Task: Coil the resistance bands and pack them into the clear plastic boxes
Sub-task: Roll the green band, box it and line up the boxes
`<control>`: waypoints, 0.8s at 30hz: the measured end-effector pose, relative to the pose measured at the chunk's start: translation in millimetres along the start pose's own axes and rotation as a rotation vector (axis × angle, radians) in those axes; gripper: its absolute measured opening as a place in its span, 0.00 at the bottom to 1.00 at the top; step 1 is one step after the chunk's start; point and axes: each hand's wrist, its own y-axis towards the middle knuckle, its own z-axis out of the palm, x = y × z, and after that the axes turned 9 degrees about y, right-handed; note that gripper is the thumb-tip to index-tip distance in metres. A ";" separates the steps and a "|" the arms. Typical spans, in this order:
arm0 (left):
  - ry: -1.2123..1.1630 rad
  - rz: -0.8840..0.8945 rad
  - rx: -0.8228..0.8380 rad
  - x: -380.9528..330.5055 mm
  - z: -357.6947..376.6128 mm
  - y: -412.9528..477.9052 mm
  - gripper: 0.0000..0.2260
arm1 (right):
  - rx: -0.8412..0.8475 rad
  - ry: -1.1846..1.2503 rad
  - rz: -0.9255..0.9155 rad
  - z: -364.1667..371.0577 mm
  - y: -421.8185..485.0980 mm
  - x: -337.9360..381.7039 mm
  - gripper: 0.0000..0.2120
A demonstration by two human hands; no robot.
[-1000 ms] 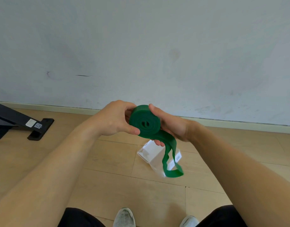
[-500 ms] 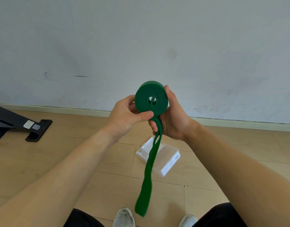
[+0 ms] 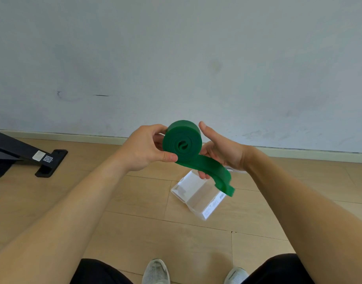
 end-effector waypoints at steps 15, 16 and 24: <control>-0.468 0.016 -0.177 -20.2 35.0 5.3 0.17 | -0.032 0.616 -0.279 12.7 1.2 -1.6 0.47; -0.444 0.022 -0.169 -20.4 31.9 5.7 0.19 | -0.011 0.590 -0.254 11.0 -0.8 -1.9 0.48; -0.164 0.029 -0.086 -9.8 8.9 9.0 0.19 | 0.035 0.324 -0.196 -0.2 -1.1 -6.2 0.52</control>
